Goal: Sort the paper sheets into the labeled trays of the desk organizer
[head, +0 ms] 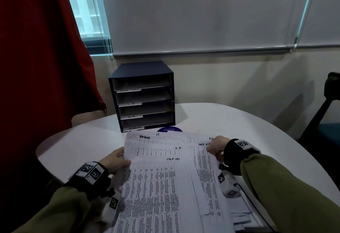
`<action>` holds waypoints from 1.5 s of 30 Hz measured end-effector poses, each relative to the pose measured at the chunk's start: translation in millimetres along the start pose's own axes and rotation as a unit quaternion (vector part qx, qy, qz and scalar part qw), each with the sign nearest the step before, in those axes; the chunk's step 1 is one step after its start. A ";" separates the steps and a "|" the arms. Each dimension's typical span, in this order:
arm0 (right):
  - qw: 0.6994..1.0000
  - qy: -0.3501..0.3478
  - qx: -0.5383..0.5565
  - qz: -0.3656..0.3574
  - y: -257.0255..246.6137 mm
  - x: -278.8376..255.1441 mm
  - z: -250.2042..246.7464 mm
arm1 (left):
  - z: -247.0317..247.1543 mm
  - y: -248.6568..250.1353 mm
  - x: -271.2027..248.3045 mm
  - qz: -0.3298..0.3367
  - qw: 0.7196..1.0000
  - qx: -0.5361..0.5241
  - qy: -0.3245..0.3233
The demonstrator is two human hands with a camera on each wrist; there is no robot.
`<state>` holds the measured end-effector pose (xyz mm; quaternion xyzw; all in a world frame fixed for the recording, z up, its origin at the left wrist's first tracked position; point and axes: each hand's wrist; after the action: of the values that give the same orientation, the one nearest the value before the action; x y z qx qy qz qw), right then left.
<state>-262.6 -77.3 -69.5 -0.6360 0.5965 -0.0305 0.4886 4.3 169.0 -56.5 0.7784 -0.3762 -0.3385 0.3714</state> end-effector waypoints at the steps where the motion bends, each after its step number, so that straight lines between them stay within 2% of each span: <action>1: 0.999 0.020 0.022 -0.018 -0.1 2.7 2.5 | 0.3 0.3 0.0 0.001 1.000 -0.014 0.002; 4: 0.984 0.115 0.112 -0.077 -2.5 8.1 4.0 | 1.3 3.0 1.7 0.005 0.998 -0.058 0.012; 7: 0.955 0.237 0.135 -0.114 -5.1 1.0 -10.2 | 3.4 9.4 4.4 0.015 0.997 -0.065 0.027; 11: 0.892 0.336 0.209 -0.219 -14.8 -18.7 -40.1 | 7.6 10.2 16.3 0.009 0.997 -0.060 0.055; 13: 0.857 0.343 0.249 -0.293 -24.4 -25.7 -59.0 | 10.8 8.8 23.6 0.006 0.997 -0.003 0.075; 16: 0.806 0.348 0.322 -0.355 -41.7 -42.2 -88.3 | 15.8 12.8 29.1 0.033 0.977 0.181 0.105; 19: 0.778 0.350 0.363 -0.376 -56.6 -64.4 -109.1 | 24.3 18.3 27.4 0.053 0.937 0.343 0.036; 21: 0.760 0.345 0.384 -0.395 -63.5 -76.8 -118.4 | 24.8 14.5 31.0 0.030 0.924 0.381 -0.019; 24: 0.738 0.327 0.418 -0.417 -70.2 -89.2 -127.9 | 16.8 14.9 34.0 0.025 0.934 0.354 -0.034; 27: 0.751 0.282 0.444 -0.399 -70.4 -86.3 -136.8 | 2.3 30.1 37.1 0.085 0.948 0.307 -0.019; 29: 0.768 0.237 0.453 -0.386 -68.5 -82.7 -138.8 | -12.8 44.7 38.5 0.142 0.964 0.218 0.052; 31: 0.772 0.229 0.456 -0.379 -67.6 -84.7 -139.0 | -27.6 62.7 36.0 0.187 0.966 0.087 0.156; 33: 0.755 0.238 0.475 -0.384 -73.1 -93.3 -142.0 | -38.5 80.7 28.0 0.238 0.935 0.000 0.262; 35: 0.728 0.210 0.511 -0.405 -79.4 -105.5 -147.2 | -46.1 97.8 20.4 0.283 0.893 -0.005 0.349; 36: 0.722 0.195 0.516 -0.417 -83.1 -111.3 -148.3 | -49.3 107.3 16.3 0.308 0.875 -0.016 0.373; 37: 0.730 0.191 0.502 -0.423 -86.7 -116.0 -147.0 | -52.1 116.0 13.5 0.333 0.862 -0.033 0.382; 40: 0.805 0.184 0.386 -0.412 -97.5 -122.0 -126.6 | -56.1 138.4 8.1 0.404 0.844 -0.098 0.339; 41: 0.827 0.153 0.362 -0.403 -99.8 -120.0 -116.8 | -55.5 144.8 5.7 0.421 0.844 -0.109 0.312; 43: 0.855 0.046 0.351 -0.379 -104.2 -116.0 -96.8 | -52.3 155.6 -0.2 0.448 0.849 -0.125 0.250; 45: 0.857 -0.052 0.361 -0.363 -109.6 -117.4 -79.1 | -49.1 163.9 -5.7 0.455 0.860 -0.143 0.181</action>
<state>-265.6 -51.7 107.7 -0.5871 0.2443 -0.3860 0.6683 -13.7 117.4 105.6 0.5064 -0.5626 -0.0348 0.6525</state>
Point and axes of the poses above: each hand's wrist, its own x-axis towards the middle knuckle, its own z-axis out of the palm, y = z × x, and after that the axes turned 10 degrees about z, right-handed
